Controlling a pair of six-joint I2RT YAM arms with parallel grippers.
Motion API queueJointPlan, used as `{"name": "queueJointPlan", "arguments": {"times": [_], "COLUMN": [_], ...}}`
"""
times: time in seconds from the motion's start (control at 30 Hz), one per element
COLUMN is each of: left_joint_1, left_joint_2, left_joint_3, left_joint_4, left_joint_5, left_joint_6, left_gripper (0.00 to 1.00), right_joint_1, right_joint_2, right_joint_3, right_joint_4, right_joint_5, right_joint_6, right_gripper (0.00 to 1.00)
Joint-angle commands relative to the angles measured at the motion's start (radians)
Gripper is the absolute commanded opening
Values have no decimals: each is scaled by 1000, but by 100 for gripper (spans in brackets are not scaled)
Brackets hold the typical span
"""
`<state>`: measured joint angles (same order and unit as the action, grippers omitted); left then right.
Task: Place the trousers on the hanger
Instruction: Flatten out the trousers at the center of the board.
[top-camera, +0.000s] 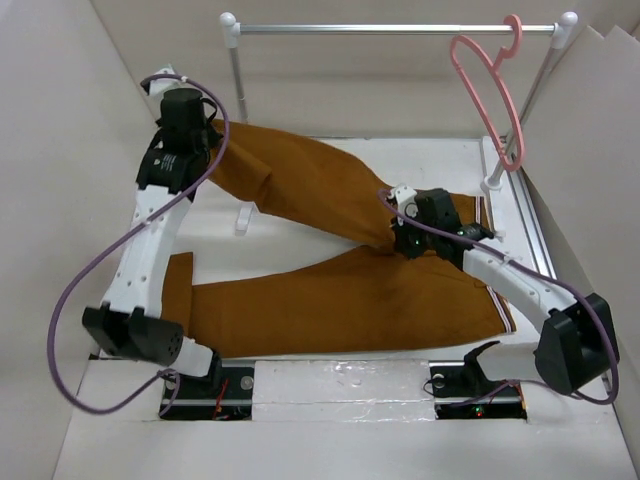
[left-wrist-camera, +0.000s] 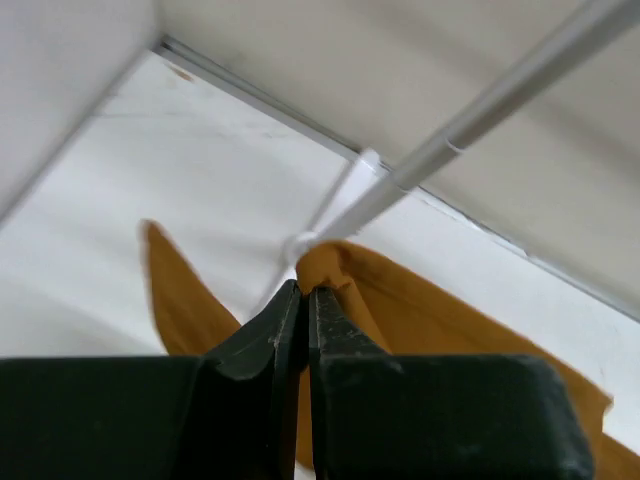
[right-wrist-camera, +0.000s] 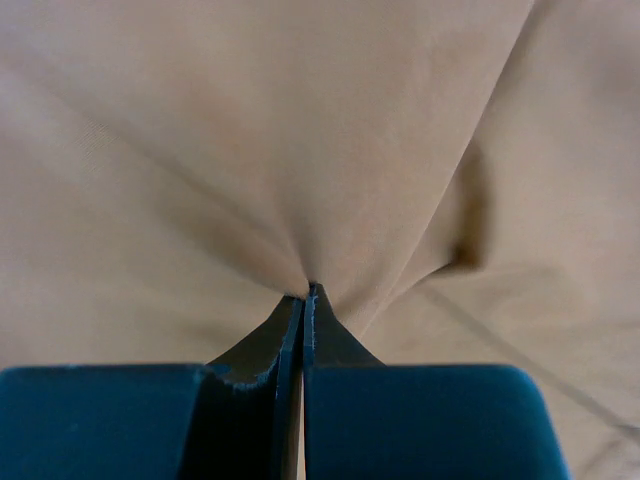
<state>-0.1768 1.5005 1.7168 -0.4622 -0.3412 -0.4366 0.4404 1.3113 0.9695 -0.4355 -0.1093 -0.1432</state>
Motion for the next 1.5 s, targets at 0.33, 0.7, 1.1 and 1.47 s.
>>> {"name": "queueJointPlan", "arguments": {"times": [0.33, 0.7, 1.1, 1.47], "left_joint_1": [0, 43, 50, -512], "left_joint_2": [-162, 286, 334, 14], "left_joint_3": [-56, 151, 157, -517], "left_joint_4": [-180, -271, -189, 236], "left_joint_5": [-409, -492, -248, 235], "left_joint_6": [183, 152, 73, -54], "left_gripper": [0, 67, 82, 0], "right_joint_1": [15, 86, -92, -710], "right_joint_2": [-67, 60, -47, -97], "right_joint_3": [-80, 23, 11, -74], "right_joint_4": [20, 15, -51, 30], "right_joint_5": [-66, 6, -55, -174], "right_joint_6": [-4, 36, 71, 108], "right_gripper": [0, 4, 67, 40]}}
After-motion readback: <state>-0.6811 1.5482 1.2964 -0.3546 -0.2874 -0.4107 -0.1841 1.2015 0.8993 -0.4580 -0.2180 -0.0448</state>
